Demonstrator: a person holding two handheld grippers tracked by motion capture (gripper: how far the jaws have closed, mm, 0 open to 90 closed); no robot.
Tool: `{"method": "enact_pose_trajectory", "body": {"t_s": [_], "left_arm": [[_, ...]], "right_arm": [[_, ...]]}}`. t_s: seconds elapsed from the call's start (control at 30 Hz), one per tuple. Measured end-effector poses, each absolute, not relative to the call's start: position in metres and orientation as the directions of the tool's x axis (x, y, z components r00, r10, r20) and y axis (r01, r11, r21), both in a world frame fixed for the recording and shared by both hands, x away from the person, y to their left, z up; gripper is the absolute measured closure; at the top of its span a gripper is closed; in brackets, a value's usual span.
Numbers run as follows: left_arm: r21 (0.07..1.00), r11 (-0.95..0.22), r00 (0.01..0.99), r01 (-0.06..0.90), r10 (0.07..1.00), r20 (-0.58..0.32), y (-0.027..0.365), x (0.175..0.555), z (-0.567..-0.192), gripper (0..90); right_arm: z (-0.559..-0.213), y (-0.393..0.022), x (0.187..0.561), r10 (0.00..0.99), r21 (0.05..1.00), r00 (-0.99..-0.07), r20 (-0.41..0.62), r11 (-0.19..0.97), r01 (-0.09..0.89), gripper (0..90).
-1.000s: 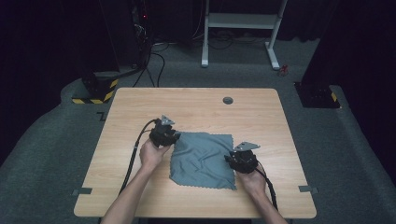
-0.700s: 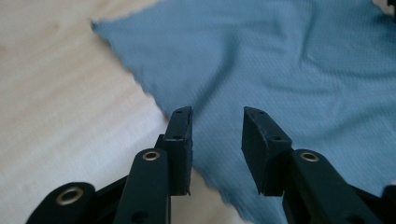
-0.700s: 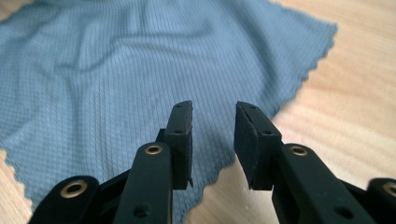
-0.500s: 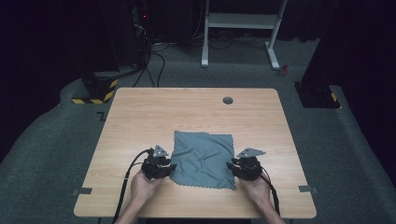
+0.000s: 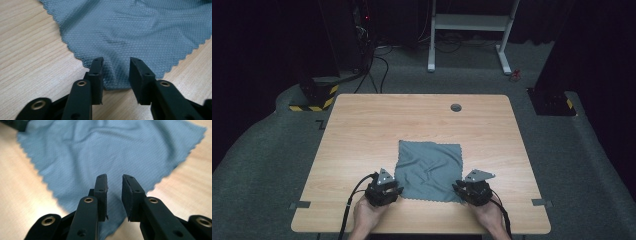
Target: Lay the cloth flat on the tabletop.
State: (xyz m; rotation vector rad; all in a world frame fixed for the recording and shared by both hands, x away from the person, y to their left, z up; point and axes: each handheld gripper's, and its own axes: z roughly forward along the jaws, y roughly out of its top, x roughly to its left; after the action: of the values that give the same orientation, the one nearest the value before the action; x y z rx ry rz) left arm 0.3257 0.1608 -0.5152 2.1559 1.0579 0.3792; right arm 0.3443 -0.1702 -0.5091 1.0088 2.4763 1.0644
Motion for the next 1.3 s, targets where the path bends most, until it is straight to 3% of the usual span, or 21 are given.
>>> {"method": "enact_pose_trajectory", "body": {"t_s": [0.27,0.43,0.5,0.8,0.93,1.0,1.13,1.3], "left_arm": [[0.685,-0.42,0.621,0.595,0.781,-0.061,0.161,0.328,-0.514,76.5],[0.66,-0.46,0.649,0.594,0.759,-0.056,0.161,0.33,-0.511,88.1],[0.656,-0.462,0.654,0.597,0.754,-0.064,0.163,0.33,-0.511,88.6],[0.643,-0.463,0.664,0.61,0.741,-0.096,0.167,0.322,-0.51,88.8],[0.648,-0.465,0.665,0.603,0.742,-0.087,0.166,0.319,-0.51,88.6],[0.649,-0.465,0.665,0.602,0.742,-0.086,0.166,0.319,-0.51,88.5],[0.668,-0.454,0.673,0.59,0.733,-0.096,0.168,0.32,-0.504,88.5],[0.674,-0.451,0.688,0.585,0.717,-0.117,0.164,0.33,-0.494,87.9]], "right_arm": [[-0.511,-0.173,0.337,0.695,0.716,-0.718,0.031,0.486,0.502,74.9],[-0.515,-0.17,0.342,0.677,0.69,-0.735,0.036,0.515,0.509,83.8],[-0.515,-0.172,0.341,0.676,0.687,-0.737,0.028,0.522,0.505,89.9],[-0.513,-0.179,0.336,0.677,0.685,-0.736,0.014,0.53,0.5,90.0],[-0.509,-0.179,0.329,0.655,0.713,-0.753,0.071,0.494,0.497,75.6],[-0.511,-0.174,0.325,0.641,0.711,-0.765,0.068,0.507,0.488,75.4],[-0.515,-0.166,0.322,0.632,0.689,-0.775,0.004,0.559,0.461,89.2],[-0.514,-0.165,0.325,0.629,0.68,-0.777,0.002,0.569,0.462,89.8]]}}
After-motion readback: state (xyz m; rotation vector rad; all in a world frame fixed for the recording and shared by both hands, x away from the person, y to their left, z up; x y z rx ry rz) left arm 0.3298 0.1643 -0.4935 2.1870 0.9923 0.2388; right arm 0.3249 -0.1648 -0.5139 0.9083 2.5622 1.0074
